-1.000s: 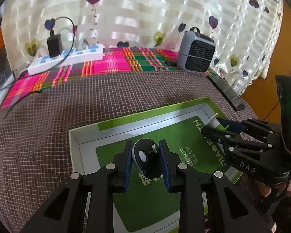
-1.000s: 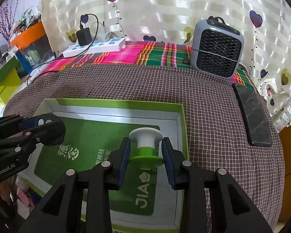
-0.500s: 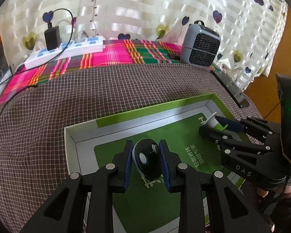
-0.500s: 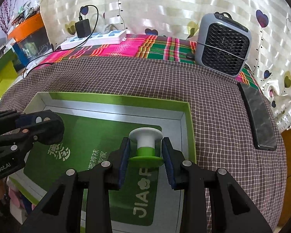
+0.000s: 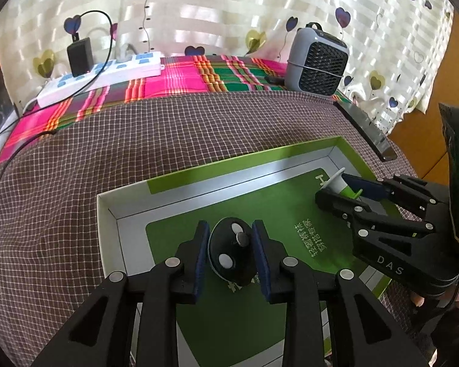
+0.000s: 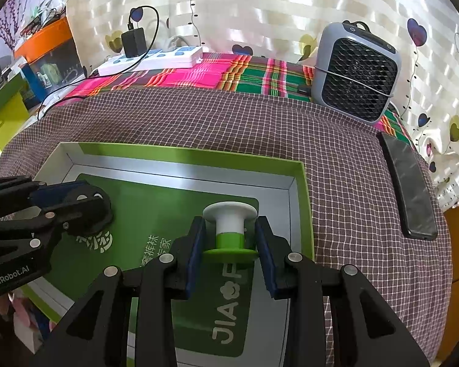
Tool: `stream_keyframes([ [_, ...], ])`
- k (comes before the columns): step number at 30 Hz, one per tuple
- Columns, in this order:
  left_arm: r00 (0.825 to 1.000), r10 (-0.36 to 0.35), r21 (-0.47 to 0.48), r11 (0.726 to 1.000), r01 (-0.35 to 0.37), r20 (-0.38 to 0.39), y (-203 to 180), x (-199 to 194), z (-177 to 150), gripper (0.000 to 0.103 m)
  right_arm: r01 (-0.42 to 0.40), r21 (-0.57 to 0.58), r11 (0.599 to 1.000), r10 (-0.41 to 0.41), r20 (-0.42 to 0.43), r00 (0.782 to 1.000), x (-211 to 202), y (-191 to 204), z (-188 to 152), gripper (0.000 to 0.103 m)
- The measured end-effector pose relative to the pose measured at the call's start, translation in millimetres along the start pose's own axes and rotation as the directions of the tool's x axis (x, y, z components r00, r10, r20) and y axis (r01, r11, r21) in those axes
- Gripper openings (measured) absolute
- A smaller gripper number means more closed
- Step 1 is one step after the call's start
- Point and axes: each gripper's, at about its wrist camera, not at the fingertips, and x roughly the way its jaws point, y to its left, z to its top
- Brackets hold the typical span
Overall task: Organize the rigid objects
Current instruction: 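Open the left gripper to release the black object while the right gripper releases the spool, then withdraw both grippers from the box toward the remaining objects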
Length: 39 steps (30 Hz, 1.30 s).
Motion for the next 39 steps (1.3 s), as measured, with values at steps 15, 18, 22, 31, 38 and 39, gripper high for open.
stream_keyframes([
  [15,0.997,0.002,0.007,1.0,-0.002,0.079,-10.2,-37.8,-12.7,0.036,-0.023,0.039,0.999,0.02,0.079,0.997,-30.4,2.9,-9.5,0.05],
  [18,0.995,0.002,0.008,1.0,-0.003,0.105,-13.5,-51.4,-18.7,0.036,-0.023,0.052,0.998,0.018,0.106,0.994,-44.7,4.1,-14.9,0.05],
  [22,0.989,0.019,0.02,1.0,-0.022,0.144,-20.4,-70.5,-27.7,0.036,-0.026,0.069,0.997,0.016,0.134,0.991,-61.5,5.9,-22.4,0.05],
  [31,0.965,0.094,0.031,0.994,-0.105,0.246,-29.6,-113.2,-56.3,0.036,-0.019,0.087,0.996,0.001,0.196,0.981,-98.5,15.9,-46.9,0.05],
  [38,0.951,0.149,0.015,0.987,-0.159,0.272,-28.0,-133.8,-81.6,0.037,-0.004,0.09,0.996,-0.016,0.225,0.974,-120.6,27.4,-68.1,0.05],
  [39,0.949,0.152,0.014,0.987,-0.162,0.277,-27.8,-136.4,-85.0,0.037,-0.001,0.089,0.996,-0.019,0.228,0.973,-123.0,28.8,-70.7,0.05],
])
